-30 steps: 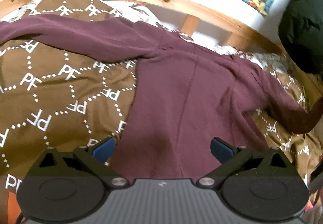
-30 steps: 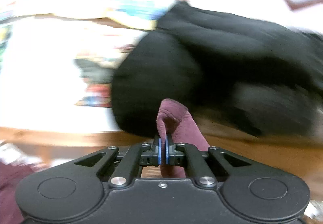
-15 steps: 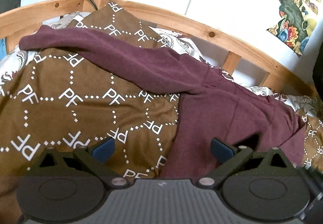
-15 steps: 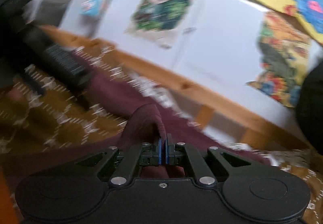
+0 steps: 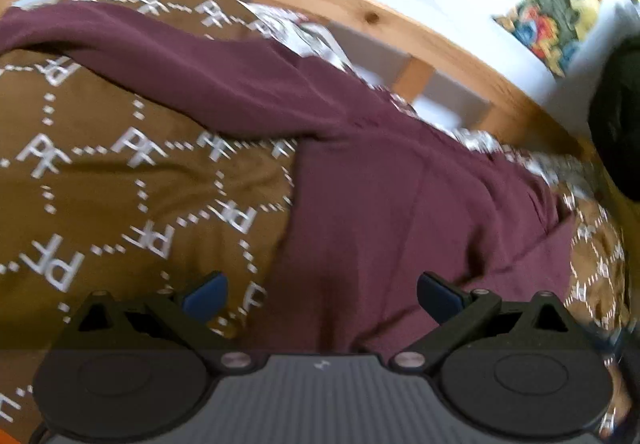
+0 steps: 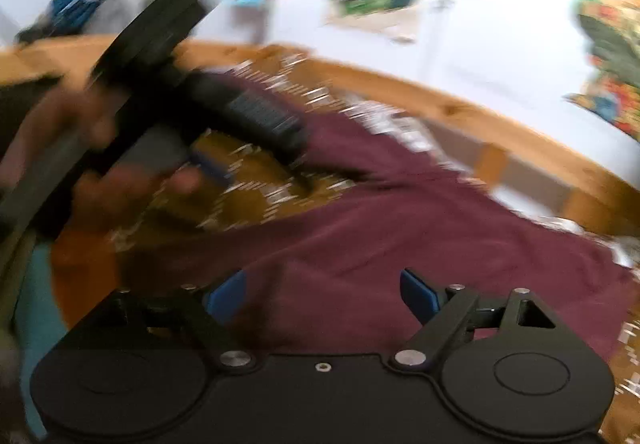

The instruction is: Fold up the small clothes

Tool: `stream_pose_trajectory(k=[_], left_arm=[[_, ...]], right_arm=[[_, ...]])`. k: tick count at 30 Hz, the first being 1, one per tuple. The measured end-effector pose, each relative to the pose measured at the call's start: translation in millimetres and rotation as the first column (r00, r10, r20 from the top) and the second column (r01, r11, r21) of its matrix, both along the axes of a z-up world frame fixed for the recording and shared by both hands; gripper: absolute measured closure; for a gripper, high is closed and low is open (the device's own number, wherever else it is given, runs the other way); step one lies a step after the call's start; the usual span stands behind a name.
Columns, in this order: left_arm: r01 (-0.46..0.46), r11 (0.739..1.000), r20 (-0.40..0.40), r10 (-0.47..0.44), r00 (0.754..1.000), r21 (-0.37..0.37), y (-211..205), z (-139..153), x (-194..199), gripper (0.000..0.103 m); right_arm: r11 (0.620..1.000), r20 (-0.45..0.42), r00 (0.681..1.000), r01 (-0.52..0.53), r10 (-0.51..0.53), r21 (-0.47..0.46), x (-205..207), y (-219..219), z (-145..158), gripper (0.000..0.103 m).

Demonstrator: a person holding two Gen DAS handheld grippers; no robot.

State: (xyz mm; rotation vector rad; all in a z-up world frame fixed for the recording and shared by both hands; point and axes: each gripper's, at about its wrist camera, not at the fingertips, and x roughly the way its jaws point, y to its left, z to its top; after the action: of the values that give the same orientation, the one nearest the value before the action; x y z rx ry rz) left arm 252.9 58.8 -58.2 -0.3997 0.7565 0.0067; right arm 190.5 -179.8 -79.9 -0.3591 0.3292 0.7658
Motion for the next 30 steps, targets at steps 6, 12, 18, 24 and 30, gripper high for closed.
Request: stream_pose_trajectory(k=[6,12,18,24,30], left_arm=[[0.133,0.986,-0.064,-0.127,0.99,0.1,-33.9,-12.7,1.2,0.001],[0.207,0.955,-0.141,-0.18,0.974,0.212,-57.1,-31.6,1.9,0.001],[0.236,0.936,-0.163,-0.198,0.967,0.261,-64.8,-39.8,1.2,0.001],[0.263,0.904,-0.165,-0.218,0.962,0.336,-76.7,-45.0,1.4,0.001],[0.278,0.889,-0.165,-0.232,0.959,0.365,-81.3,-46.2,0.7,0.001]], right_arm=[[0.882,-0.168,0.907,0.417,-0.387,0.22,65.5,-76.3,12.4,0.017],[0.668,-0.311,0.734,0.678,-0.603,0.307,140.3,-140.4,-7.7,0.038],[0.683,-0.308,0.745,0.666,-0.591,0.301,190.9,-147.8,-15.9,0.09],[0.65,-0.248,0.751,0.656,-0.612,0.383,199.8,-162.0,-2.6,0.096],[0.621,-0.351,0.703,0.711,-0.618,0.33,200.9,-176.2,-11.9,0.064]])
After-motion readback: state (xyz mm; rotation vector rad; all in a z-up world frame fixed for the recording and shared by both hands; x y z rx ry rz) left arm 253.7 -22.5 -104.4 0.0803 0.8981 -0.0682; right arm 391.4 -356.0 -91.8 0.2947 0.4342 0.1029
